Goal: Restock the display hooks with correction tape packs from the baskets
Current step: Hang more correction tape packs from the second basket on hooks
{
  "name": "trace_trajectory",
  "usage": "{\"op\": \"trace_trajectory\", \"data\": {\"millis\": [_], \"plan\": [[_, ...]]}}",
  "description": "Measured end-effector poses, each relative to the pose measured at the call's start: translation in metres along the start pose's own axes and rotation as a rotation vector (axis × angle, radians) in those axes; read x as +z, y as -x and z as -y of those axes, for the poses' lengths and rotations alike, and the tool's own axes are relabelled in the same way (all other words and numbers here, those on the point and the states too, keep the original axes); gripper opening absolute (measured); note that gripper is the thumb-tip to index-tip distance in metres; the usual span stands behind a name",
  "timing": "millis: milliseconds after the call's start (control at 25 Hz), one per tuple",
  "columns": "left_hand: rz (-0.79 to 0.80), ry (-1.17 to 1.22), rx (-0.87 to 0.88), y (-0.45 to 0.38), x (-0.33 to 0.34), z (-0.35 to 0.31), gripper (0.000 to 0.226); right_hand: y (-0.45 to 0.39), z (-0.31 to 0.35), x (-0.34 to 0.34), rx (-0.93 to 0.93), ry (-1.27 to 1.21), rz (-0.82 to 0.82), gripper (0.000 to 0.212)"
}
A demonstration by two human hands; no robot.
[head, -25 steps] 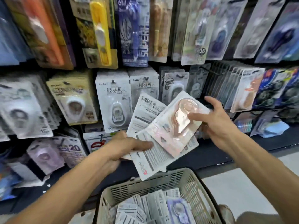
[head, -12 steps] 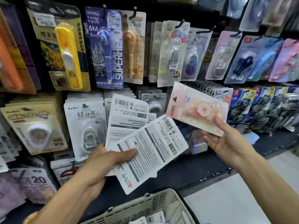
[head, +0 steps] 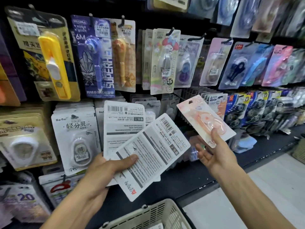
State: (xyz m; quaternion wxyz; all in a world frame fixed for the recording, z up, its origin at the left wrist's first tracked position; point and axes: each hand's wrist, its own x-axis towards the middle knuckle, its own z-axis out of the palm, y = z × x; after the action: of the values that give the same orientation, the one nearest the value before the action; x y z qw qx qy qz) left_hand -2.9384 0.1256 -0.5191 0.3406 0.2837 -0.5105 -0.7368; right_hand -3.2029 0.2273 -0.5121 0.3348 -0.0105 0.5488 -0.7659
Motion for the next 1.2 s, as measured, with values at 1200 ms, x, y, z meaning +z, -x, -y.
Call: {"op": "trace_trajectory", "data": {"millis": [1200], "plan": [[-0.082, -0.137, -0.032, 0.0, -0.008, 0.003, 0.039, 0.002, 0.036, -0.017, -1.179, 0.696, 0.264, 0.051]]}}
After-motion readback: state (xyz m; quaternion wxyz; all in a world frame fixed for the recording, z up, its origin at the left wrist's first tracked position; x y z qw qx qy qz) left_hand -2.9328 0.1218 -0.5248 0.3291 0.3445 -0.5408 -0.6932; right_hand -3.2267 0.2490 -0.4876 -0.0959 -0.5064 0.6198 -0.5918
